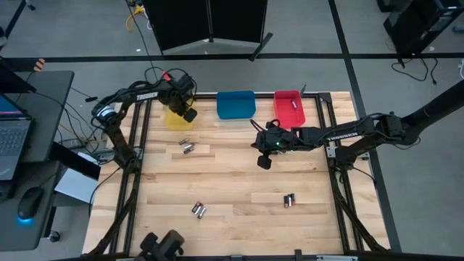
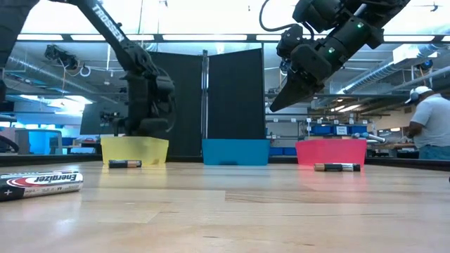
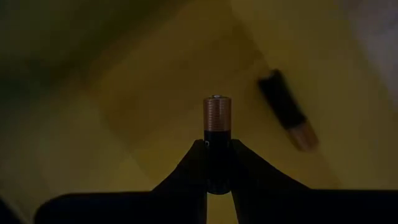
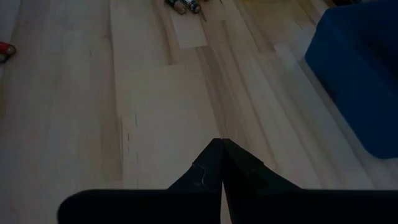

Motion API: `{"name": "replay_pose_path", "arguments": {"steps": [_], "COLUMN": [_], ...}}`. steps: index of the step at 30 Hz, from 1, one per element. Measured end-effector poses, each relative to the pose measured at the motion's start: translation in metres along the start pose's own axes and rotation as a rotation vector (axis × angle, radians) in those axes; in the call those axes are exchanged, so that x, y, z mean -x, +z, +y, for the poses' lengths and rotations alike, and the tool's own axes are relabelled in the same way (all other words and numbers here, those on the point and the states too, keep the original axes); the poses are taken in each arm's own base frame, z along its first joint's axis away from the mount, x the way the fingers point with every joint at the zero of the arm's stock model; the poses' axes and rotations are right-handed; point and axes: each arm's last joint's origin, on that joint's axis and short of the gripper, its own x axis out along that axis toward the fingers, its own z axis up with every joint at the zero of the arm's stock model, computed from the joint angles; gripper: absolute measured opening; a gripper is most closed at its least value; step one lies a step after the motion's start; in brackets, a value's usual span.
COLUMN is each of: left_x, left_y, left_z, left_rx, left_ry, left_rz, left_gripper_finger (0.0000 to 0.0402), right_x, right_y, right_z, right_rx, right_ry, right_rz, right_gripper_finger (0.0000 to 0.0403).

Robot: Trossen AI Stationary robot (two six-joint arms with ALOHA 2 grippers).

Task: Sort batteries
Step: Put the black battery into the yellow bin

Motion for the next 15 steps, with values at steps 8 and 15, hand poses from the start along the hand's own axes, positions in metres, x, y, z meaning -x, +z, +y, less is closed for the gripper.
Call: {"name": "replay_pose_path", "arguments": {"steps": [8,15], "left_x": [-0.015,-0.011], "left_y": [0.003,0.005], "left_z": [-0.001,-0.001], "left_rx": [-0.02,-0.02], "left_ry": [-0.002,-0.002], "left_rz": [0.018,0.006], "left_gripper_finger": [0.0044,0.0107], "right_x": [0.0,0.0], "right_y": [0.0,0.0], "right_z": [0.0,0.0], "right_rx": [0.0,0.0], "right_ry": [0.0,0.0], "right_rz": [0.0,0.0], "right_gripper_finger": [0.0019,0.0018]}}
